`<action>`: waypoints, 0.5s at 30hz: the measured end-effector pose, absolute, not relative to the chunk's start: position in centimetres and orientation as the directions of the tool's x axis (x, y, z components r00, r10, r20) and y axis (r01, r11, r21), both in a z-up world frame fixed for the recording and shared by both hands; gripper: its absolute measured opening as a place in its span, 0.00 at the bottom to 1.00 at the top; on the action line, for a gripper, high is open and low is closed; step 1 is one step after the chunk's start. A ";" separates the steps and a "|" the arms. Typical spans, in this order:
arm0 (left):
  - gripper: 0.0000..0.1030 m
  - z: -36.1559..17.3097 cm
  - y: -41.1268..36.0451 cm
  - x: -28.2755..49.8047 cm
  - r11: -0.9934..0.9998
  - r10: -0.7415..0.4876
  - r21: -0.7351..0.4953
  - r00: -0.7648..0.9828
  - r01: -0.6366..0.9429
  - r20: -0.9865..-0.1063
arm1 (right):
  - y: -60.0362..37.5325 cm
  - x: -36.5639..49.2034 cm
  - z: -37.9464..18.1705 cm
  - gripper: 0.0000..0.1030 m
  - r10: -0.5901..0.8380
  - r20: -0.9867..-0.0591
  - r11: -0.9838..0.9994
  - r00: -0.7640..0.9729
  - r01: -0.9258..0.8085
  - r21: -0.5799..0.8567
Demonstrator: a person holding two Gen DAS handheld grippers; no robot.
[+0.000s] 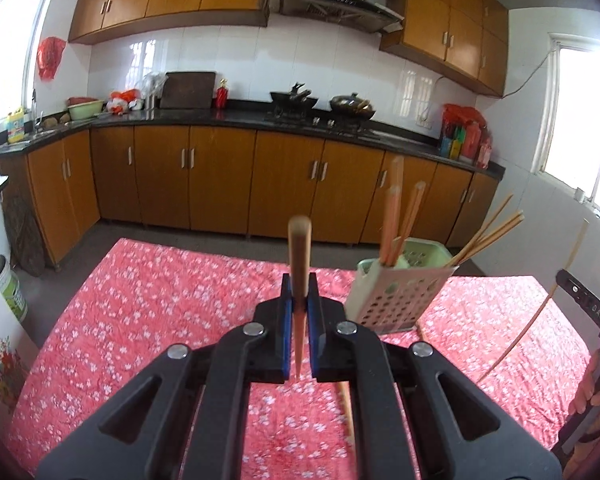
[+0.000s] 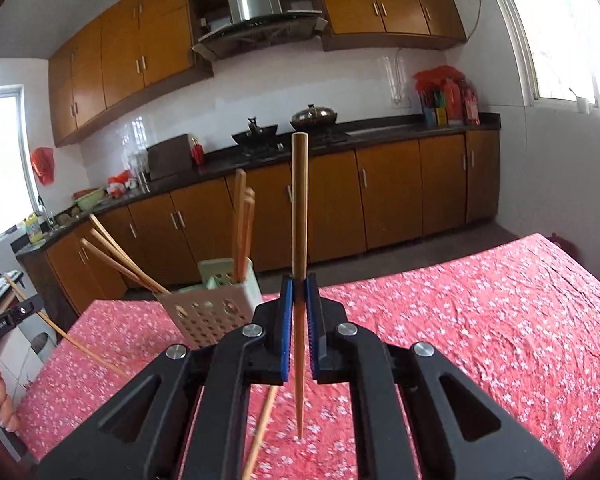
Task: Organize utensils
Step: 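Lift both held chopsticks upright above the utensil holder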
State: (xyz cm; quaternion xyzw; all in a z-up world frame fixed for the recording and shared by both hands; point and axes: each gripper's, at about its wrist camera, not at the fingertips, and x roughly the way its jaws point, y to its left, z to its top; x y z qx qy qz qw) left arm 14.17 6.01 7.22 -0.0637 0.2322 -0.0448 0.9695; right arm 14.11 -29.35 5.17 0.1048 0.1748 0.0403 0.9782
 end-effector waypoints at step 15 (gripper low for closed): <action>0.07 15.8 -0.8 16.2 0.969 -0.216 -0.174 0.945 0.177 -0.244 | -26.6 16.1 11.4 0.07 0.198 -0.136 0.950 0.971 -0.156 0.271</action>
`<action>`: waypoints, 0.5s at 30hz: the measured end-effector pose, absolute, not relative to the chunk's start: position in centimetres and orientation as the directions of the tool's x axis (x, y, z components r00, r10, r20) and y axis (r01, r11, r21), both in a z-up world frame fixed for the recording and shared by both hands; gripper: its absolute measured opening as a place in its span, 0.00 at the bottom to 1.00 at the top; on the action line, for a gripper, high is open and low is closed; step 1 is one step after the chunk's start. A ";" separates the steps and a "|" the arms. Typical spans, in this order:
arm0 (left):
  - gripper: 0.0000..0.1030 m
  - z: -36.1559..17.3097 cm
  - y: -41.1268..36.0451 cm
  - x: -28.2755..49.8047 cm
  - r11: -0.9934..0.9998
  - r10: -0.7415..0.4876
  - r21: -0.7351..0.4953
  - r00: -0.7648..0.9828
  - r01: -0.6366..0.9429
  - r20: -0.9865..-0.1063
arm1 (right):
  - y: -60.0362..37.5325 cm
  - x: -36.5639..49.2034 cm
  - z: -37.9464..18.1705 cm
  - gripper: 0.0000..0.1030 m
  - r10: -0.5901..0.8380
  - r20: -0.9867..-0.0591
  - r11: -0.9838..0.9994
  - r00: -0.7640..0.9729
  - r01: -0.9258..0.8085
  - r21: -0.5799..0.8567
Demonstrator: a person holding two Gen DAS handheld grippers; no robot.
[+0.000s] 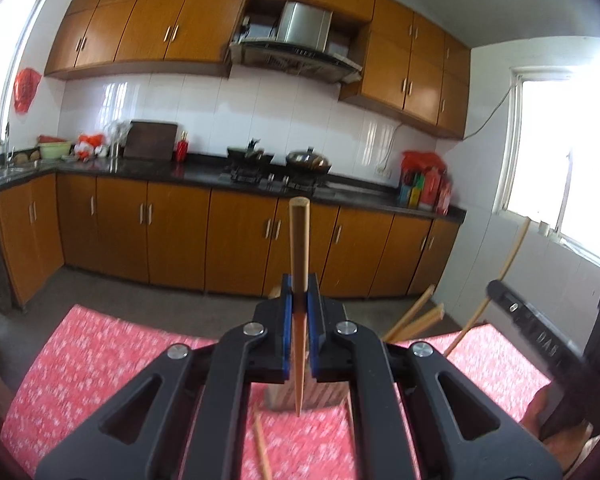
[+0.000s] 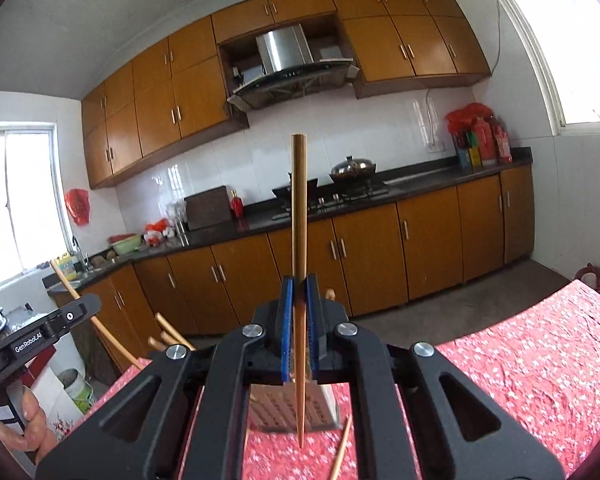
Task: Organize utensils
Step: 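Lift both held chopsticks upright above the utensil holder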
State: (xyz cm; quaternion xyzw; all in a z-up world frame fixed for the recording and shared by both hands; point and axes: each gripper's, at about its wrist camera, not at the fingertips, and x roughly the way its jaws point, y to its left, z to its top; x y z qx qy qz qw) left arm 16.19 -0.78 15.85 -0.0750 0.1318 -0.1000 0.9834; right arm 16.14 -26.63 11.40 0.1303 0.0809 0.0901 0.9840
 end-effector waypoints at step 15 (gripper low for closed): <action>0.07 15.6 -3.2 24.6 0.971 -0.175 -0.197 0.961 0.132 -0.216 | -23.8 23.2 10.1 0.07 0.147 -0.080 0.966 0.986 -0.126 0.224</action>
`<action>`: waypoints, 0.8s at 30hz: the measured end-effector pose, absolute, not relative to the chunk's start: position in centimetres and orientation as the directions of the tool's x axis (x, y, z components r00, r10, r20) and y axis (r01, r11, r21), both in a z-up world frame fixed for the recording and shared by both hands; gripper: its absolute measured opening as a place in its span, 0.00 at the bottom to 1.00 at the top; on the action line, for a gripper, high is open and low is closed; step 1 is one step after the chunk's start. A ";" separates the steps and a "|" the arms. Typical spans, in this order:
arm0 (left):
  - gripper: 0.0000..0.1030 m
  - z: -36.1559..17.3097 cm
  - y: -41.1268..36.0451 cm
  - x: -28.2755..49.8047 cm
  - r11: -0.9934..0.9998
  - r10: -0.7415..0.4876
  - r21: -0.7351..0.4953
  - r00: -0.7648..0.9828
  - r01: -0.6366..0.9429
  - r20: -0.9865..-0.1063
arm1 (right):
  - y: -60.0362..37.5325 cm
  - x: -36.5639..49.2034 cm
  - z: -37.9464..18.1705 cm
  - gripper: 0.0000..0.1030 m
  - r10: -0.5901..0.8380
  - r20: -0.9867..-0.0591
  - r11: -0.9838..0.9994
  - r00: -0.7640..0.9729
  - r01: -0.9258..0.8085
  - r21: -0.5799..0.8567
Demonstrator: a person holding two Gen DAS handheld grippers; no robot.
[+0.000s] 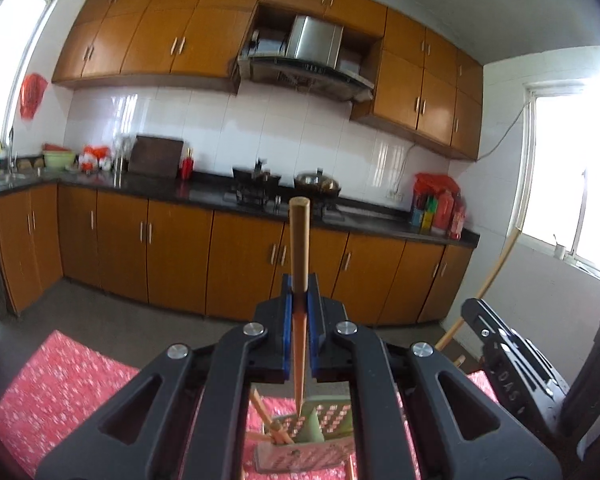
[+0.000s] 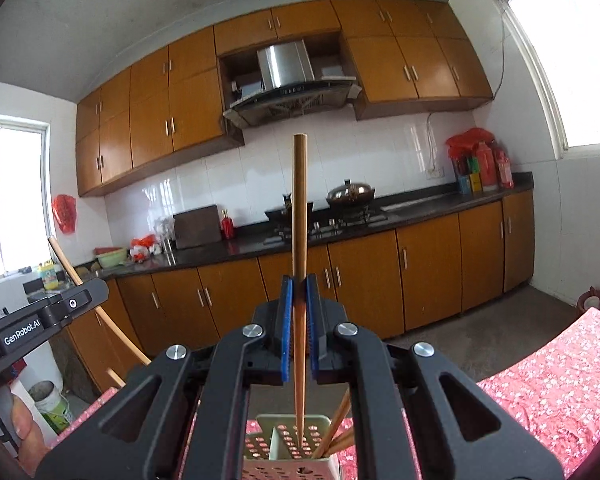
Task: Organize utensils
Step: 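Lift both held chopsticks upright above the utensil holder, then open the left tool over the holder while the right tool releases its chopstick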
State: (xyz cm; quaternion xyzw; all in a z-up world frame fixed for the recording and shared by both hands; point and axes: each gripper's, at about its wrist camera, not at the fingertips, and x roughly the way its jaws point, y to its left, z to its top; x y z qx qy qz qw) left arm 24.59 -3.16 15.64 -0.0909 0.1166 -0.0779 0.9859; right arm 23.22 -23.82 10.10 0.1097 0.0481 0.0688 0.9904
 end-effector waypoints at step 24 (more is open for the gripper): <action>0.23 12.2 1.5 17.7 0.987 -0.072 -0.161 0.947 0.022 -0.314 | -26.2 16.5 8.1 0.25 0.119 -0.227 0.973 0.967 -0.068 0.222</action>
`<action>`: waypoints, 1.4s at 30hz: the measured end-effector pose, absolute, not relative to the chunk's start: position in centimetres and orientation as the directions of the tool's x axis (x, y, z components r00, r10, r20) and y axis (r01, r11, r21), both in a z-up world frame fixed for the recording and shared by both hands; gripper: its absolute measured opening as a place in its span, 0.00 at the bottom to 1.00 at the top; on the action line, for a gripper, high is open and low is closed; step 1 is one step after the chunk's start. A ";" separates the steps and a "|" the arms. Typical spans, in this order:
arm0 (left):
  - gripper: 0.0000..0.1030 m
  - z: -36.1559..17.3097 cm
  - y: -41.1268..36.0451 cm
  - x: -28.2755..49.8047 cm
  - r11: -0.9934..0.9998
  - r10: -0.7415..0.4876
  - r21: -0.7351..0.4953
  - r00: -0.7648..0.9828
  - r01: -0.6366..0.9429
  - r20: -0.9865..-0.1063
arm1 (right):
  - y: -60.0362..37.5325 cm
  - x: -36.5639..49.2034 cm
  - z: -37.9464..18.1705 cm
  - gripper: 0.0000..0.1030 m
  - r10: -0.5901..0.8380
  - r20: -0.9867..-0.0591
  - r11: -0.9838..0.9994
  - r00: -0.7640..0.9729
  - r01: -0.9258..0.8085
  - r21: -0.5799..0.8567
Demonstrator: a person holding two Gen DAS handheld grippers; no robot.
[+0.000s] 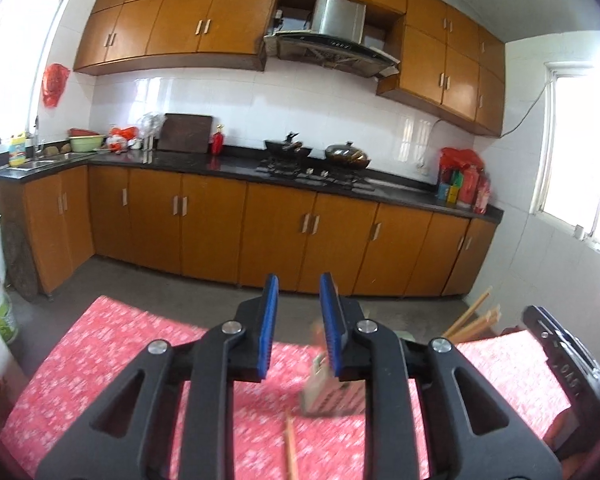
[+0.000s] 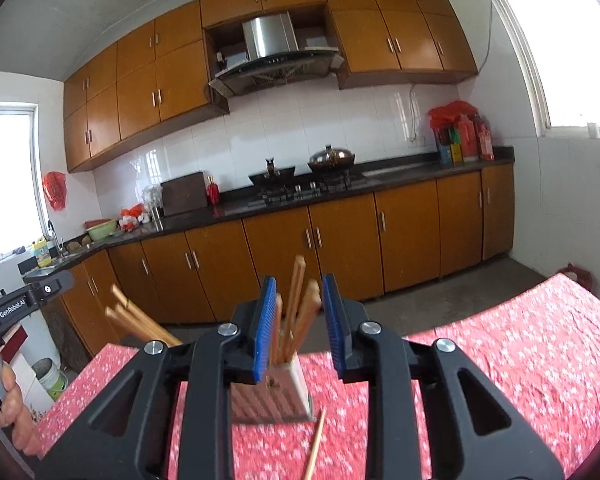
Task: Organize utensils
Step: 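Open the left tool over the holder while the right tool releases its chopstick, then move both open tools back down to the last chopsticks on the cloth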
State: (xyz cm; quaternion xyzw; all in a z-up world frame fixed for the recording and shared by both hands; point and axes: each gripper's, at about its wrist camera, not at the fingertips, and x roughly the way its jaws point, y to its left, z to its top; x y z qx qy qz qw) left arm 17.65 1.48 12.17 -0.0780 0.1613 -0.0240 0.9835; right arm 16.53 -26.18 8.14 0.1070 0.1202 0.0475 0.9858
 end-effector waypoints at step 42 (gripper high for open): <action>0.20 -10.5 -2.9 15.1 0.989 -0.136 -0.067 0.605 0.134 -0.784 | -28.2 17.6 -10.9 0.08 0.080 -0.749 0.969 0.658 0.124 0.212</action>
